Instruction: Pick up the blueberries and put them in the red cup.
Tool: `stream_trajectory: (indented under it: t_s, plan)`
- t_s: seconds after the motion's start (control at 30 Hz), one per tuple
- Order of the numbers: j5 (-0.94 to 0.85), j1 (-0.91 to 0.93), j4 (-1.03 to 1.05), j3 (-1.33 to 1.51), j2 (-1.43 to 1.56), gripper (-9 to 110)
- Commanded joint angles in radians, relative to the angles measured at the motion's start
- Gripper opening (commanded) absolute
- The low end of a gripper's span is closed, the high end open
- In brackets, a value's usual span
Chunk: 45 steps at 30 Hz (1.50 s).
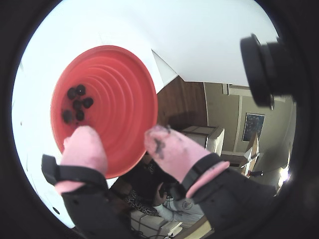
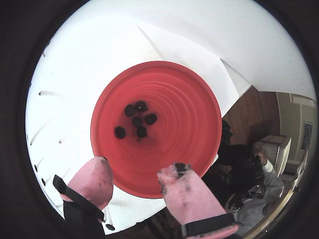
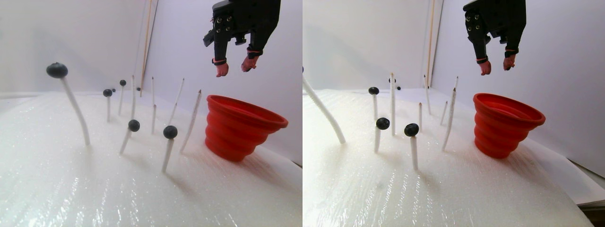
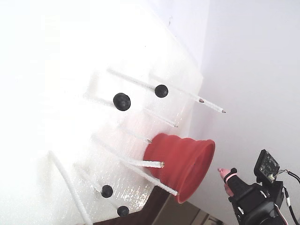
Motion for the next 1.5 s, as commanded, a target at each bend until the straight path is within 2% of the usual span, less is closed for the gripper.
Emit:
stream_trajectory:
  t_s: [0.0,1.47]
  plan:
    - [0.012,0.057,0.002,-0.063,0.04,19]
    - [0.166,-0.166,0.302,0.279,0.511,15]
